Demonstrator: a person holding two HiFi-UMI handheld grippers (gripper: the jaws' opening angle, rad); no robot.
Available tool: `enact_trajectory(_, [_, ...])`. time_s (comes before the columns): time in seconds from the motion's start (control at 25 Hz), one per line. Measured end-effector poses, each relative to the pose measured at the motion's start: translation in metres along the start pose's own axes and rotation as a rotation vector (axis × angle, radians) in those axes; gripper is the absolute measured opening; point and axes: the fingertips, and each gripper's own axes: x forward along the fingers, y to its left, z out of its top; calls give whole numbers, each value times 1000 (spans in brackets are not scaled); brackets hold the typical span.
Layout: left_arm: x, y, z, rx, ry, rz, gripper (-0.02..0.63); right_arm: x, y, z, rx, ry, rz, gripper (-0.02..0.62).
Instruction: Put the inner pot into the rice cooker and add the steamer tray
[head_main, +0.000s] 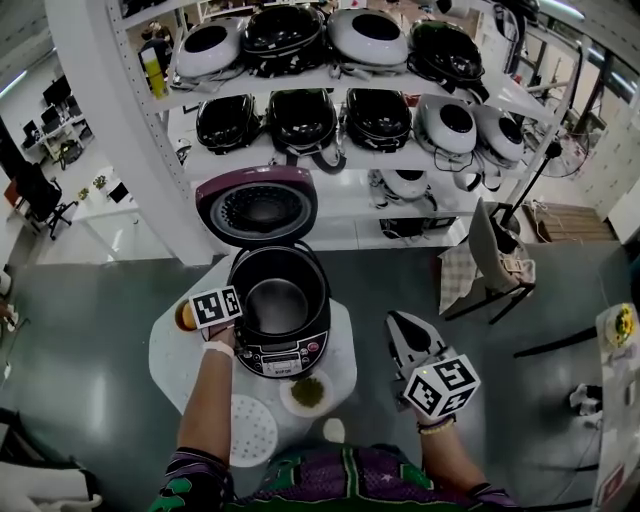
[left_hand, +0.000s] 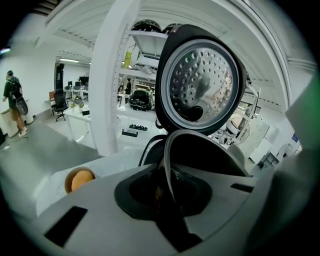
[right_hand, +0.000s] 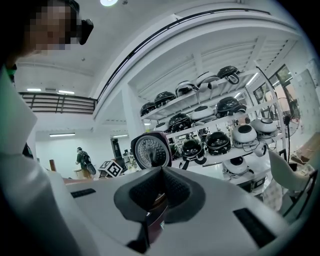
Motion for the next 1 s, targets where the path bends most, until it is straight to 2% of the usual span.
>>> enact_trajectory(0.52, [14,2,-4,49,62,9,51,1,-21,-5,26,-2,-9,5])
enact_trajectory(0.76, [13,2,-7,107,77,32,51,-2,-23,-10,33,-3,-21,5])
enact_trajectory(0.8, [12,2,-8,107,77,27,63,-1,-22,-11,35,-1,-22,5])
enact_trajectory(0.84, [11,1,-8,100,75,16,115,0,-20,-12,36,2,-22,5])
enact_trajectory(1.0, [6,0,-4,80,47,-14,118,0,-7,-13,21,7,-13,5])
